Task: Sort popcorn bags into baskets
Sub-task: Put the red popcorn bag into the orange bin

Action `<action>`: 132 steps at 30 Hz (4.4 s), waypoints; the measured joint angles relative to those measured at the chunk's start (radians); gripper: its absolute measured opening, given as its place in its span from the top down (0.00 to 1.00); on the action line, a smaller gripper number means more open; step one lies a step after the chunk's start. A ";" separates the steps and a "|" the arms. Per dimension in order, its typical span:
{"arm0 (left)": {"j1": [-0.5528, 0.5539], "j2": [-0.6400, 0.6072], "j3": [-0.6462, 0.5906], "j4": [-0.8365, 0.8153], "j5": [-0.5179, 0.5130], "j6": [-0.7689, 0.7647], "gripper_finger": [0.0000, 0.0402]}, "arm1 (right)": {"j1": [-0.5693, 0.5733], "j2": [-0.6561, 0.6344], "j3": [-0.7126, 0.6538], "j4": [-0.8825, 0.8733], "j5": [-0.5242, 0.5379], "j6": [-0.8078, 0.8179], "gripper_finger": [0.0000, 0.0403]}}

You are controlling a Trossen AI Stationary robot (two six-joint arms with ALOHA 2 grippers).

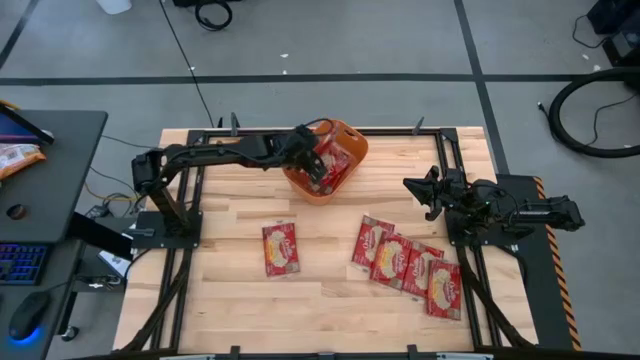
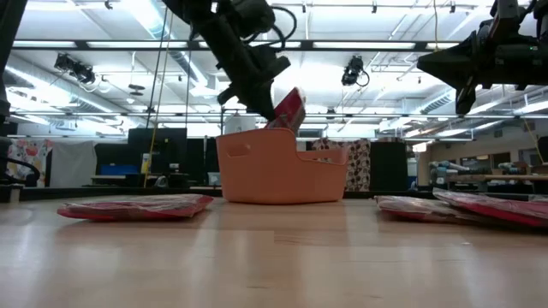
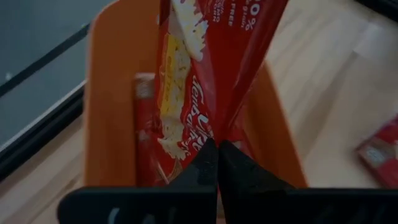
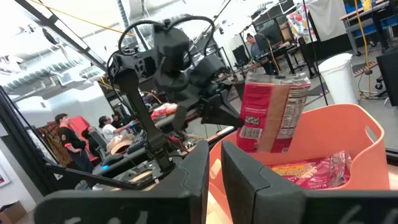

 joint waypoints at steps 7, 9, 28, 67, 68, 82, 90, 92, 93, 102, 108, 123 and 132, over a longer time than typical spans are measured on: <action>0.034 0.000 0.000 -0.062 0.001 -0.074 0.99 | 0.000 0.000 0.000 0.000 0.000 0.000 0.88; 0.036 0.000 0.000 -0.072 0.002 -0.085 0.99 | 0.000 0.000 0.000 0.000 0.000 0.000 0.88; 0.032 0.000 0.000 -0.070 -0.052 -0.185 0.95 | 0.000 0.000 0.000 0.000 -0.001 0.000 0.88; -0.608 0.063 0.000 -0.497 0.038 0.825 0.65 | 0.000 0.001 0.000 -0.001 -0.002 0.000 0.88; -0.626 0.071 -0.001 -0.513 0.008 0.833 0.64 | 0.000 0.000 0.000 -0.002 -0.001 0.000 0.88; -0.805 0.109 -0.149 -0.605 -0.171 0.734 0.53 | 0.000 0.013 0.000 0.032 -0.003 0.000 0.88; -0.832 0.108 -0.266 -0.571 -0.260 0.769 0.53 | 0.000 0.013 0.000 0.039 0.001 0.000 0.88; -0.830 0.108 -0.290 -0.544 -0.262 0.772 0.53 | 0.000 0.012 0.000 0.039 0.001 0.000 0.88; -0.830 0.108 -0.302 -0.528 -0.268 0.778 0.53 | 0.000 0.013 0.000 0.039 0.001 0.000 0.88; -0.825 0.108 -0.375 -0.377 -0.333 0.881 0.53 | 0.000 0.012 0.000 0.039 0.002 0.000 0.88; -0.825 0.103 -0.403 -0.297 -0.355 0.936 0.54 | 0.000 0.012 0.000 0.039 0.002 0.000 0.88; -0.827 0.107 -0.375 -0.257 -0.275 0.719 0.98 | 0.000 0.012 0.000 0.039 0.002 0.000 0.88; -0.778 0.042 -0.260 -0.295 -0.261 0.621 0.99 | 0.000 0.012 0.000 0.039 0.002 0.000 0.88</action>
